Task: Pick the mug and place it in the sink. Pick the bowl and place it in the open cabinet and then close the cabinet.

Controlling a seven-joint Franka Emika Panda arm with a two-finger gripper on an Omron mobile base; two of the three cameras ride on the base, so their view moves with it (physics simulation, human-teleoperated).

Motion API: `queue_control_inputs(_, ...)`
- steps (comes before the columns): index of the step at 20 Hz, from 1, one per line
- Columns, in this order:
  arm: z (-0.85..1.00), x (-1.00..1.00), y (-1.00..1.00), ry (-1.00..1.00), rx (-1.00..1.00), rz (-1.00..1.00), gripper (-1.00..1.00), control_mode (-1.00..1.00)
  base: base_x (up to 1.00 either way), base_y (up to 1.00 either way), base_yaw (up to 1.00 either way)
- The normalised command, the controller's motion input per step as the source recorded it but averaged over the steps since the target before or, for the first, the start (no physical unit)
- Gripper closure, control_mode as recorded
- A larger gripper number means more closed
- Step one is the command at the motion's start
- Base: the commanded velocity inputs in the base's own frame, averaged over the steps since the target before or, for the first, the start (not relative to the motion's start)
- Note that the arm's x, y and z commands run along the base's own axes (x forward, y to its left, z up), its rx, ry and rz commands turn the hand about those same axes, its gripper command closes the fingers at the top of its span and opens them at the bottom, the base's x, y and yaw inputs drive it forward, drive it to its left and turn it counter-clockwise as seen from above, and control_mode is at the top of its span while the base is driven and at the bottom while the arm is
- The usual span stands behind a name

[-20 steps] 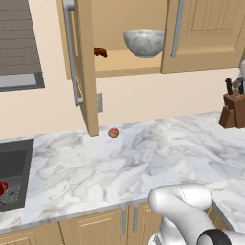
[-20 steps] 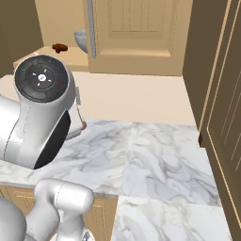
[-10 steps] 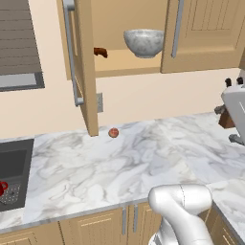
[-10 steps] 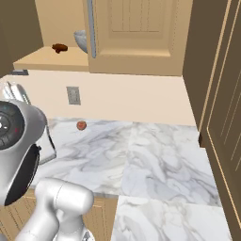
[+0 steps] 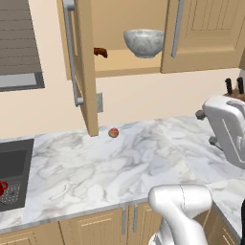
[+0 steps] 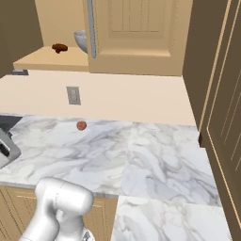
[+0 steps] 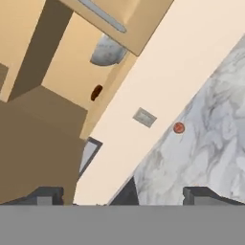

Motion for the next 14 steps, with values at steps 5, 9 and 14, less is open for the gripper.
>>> queue_control_inputs(5, 0.0, -0.14, 0.8, -0.26, -0.14, 0.0, -1.0, -1.0, 0.0, 0.0, 0.0)
queue_control_inputs(9, 0.0, -0.41, 0.71, -0.27, -0.25, 0.0, -1.0, -1.0, 0.0, 0.0, 0.0)
queue_control_inputs(14, 0.02, -0.62, 0.45, -0.17, -0.17, -0.04, -1.0, -1.0, 0.0, 0.0, 0.0)
